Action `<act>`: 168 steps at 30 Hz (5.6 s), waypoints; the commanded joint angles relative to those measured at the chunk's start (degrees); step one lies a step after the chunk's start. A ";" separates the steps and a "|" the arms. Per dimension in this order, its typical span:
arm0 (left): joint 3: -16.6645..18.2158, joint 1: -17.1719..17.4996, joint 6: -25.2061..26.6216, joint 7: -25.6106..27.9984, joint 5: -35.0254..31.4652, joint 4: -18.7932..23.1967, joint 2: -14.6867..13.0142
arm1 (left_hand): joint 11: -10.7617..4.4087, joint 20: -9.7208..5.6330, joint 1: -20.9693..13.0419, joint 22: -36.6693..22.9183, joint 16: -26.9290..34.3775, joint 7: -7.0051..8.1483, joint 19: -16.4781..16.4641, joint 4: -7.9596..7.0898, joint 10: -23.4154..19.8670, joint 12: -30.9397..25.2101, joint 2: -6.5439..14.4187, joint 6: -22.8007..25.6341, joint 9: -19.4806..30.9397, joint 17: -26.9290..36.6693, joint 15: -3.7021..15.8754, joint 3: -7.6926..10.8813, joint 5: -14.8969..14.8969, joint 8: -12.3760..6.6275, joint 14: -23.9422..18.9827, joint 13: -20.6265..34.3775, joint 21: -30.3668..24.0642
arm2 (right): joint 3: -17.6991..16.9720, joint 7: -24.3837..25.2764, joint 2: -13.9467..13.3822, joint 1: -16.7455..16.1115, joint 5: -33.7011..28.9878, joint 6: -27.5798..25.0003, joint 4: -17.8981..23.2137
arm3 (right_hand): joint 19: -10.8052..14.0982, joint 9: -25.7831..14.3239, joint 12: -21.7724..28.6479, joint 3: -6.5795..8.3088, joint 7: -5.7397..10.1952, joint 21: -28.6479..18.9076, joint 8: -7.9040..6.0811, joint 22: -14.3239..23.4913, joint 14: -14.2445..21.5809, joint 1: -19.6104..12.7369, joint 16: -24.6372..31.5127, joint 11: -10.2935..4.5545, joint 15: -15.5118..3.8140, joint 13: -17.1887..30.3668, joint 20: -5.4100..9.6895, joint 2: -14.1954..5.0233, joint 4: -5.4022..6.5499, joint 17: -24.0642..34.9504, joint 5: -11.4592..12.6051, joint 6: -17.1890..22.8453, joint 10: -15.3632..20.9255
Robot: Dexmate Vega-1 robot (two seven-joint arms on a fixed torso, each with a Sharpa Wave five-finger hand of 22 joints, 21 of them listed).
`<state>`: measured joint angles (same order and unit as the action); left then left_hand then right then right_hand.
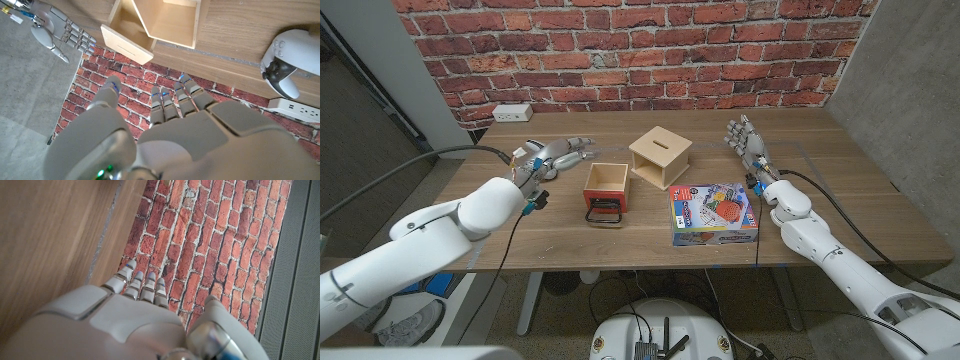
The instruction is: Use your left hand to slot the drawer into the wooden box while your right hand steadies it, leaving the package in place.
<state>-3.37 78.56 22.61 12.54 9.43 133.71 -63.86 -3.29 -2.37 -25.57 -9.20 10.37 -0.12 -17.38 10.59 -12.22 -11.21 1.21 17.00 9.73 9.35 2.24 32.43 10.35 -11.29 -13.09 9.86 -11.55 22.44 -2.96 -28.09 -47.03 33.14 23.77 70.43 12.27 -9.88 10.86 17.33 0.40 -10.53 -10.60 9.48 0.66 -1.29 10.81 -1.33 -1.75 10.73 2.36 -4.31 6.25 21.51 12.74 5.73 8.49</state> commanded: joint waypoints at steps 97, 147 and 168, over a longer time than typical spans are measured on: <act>-36.98 -30.00 23.05 -50.49 -60.84 6.26 3.83 | -0.84 -8.09 -34.71 -0.22 0.02 -1.44 -11.46 -0.09 -13.42 0.36 -10.36 10.26 0.56 -0.01 4.03 -5.12 -0.13 -0.59 -12.97 0.22 0.16 | 0.05 2.73 0.32 -0.65 -0.60 -1.09 1.10 | 0.14 -0.18 0.21 1.01 0.52 -0.18 -0.29 0.10 0.64 -0.40 0.53 -0.63 -2.03 0.01 0.19 -2.04 0.56 -2.79 0.25 1.71 0.83; -30.32 -17.04 12.41 -35.54 -72.01 -1.54 11.12 | -6.00 -9.82 -42.54 -0.85 0.93 3.57 -20.86 -0.92 -27.23 -1.19 -8.28 22.92 0.92 0.34 10.19 -11.07 0.78 -2.56 -24.75 0.30 -1.00 | 0.16 1.05 0.88 0.37 -0.05 -0.20 -0.91 | 0.24 -0.17 0.13 1.32 1.06 -0.22 -0.27 0.10 0.59 -0.28 0.68 -0.79 -2.17 0.01 0.17 -2.09 0.90 -3.86 0.23 2.31 0.75; -28.14 -16.02 12.84 -34.10 -68.62 -2.63 12.76 | -6.51 -9.45 -45.37 -0.99 1.44 4.85 -28.57 -1.40 -35.92 -1.28 -4.43 32.18 0.75 0.53 10.98 -13.16 1.61 -2.84 -33.91 0.43 -2.84 | 0.34 0.79 1.40 1.03 -0.18 0.31 -1.89 | 0.33 -0.18 0.16 1.51 1.46 -0.24 -0.32 0.10 0.66 -0.32 0.75 -0.81 -2.22 0.01 0.36 -2.18 0.98 -4.24 0.25 2.70 0.84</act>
<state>-32.69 61.99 34.63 -22.13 -61.31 131.56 -52.10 -9.49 -5.00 -70.23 -10.02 11.47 4.50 -44.96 9.33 -46.78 -12.14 -4.12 47.86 10.39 9.76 5.19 19.27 11.68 -13.59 -45.72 10.00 -13.99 22.65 -2.00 -26.97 -46.43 33.03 23.86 69.11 12.27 -9.88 10.86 18.43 1.92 -10.53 -10.60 9.45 0.95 -1.60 11.26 -2.05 -2.04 10.68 2.36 -4.62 7.36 17.27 12.73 7.86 9.20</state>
